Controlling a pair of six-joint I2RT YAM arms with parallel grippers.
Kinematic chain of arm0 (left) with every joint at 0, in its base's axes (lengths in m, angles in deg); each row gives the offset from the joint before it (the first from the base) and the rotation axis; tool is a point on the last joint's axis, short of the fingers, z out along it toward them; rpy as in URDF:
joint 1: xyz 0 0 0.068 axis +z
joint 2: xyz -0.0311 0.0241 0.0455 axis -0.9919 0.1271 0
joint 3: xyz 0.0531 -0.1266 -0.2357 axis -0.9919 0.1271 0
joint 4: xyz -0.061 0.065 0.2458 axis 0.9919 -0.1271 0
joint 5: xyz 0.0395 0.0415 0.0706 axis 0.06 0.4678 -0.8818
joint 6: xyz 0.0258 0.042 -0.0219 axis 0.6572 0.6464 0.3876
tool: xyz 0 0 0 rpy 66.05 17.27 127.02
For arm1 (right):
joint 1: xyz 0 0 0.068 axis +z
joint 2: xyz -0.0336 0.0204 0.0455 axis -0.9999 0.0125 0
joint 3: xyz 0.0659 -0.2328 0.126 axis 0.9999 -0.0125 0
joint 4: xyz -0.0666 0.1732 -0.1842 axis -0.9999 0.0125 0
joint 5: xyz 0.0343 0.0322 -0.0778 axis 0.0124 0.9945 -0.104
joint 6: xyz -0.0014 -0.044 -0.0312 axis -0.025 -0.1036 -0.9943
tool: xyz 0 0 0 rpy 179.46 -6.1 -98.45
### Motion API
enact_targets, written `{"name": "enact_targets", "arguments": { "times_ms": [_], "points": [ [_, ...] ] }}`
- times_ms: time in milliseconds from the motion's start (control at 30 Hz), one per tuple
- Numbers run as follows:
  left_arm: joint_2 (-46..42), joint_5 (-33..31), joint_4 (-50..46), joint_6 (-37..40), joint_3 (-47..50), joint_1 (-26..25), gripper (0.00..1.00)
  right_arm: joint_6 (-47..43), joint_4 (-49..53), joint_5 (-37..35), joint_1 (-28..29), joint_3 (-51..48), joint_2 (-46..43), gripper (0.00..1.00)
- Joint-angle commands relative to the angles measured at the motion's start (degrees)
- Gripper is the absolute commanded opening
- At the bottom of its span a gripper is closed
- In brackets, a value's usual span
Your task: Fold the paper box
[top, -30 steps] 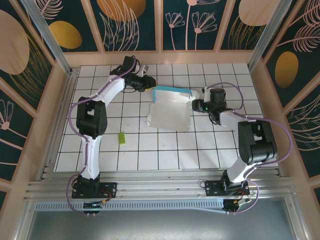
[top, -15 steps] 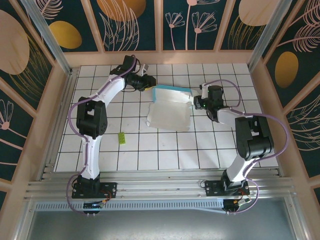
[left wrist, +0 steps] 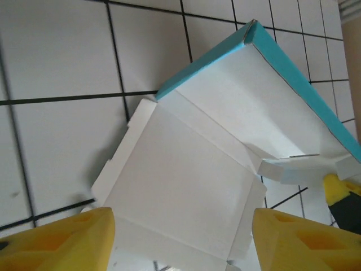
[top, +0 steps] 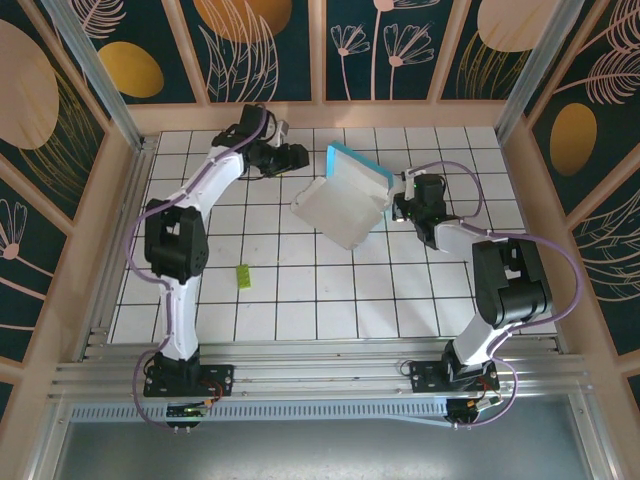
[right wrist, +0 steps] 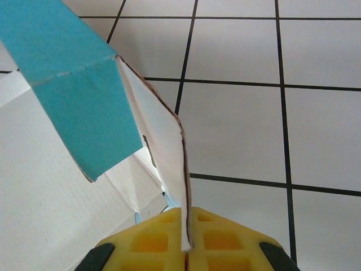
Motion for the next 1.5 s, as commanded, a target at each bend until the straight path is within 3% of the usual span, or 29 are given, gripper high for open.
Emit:
{"name": "enact_targets", "arguments": {
  "times_ms": [0,100,200,333,567,800,1167,1467],
  "points": [
    [-10.01,-3.18,8.70,-3.51,10.49,-3.04,0.53,-2.48,0.70,-2.51,0.86,0.49,-1.50,0.08],
    [-10.72,1.53,17.29,-10.41,18.32,-6.41,0.32,-2.46,0.61,-2.74,0.94,0.40,-1.38,0.08],
    [-6.44,5.09,21.27,-13.73,19.41,-10.20,0.12,-2.30,0.59,-2.69,1.01,0.29,-1.50,0.08],
    [1.09,9.53,23.07,-14.06,15.66,-14.60,0.00,-1.78,0.72,-2.71,1.12,0.20,-1.42,0.08],
    [8.88,9.82,22.64,-11.84,14.61,-15.85,0.00,-0.14,0.87,-2.10,1.40,-0.15,-1.67,0.09],
    [14.09,14.27,23.45,-10.23,14.85,-15.86,0.00,2.58,1.94,-1.94,1.90,1.02,-1.05,0.10],
    [16.65,13.46,23.11,-8.81,14.48,-15.82,0.00,21.53,7.04,-3.18,3.92,5.01,0.79,0.07],
    [17.11,12.97,23.33,-8.38,15.18,-15.86,0.00,32.11,9.11,-2.04,6.59,6.64,3.15,0.14]
  ]
}}
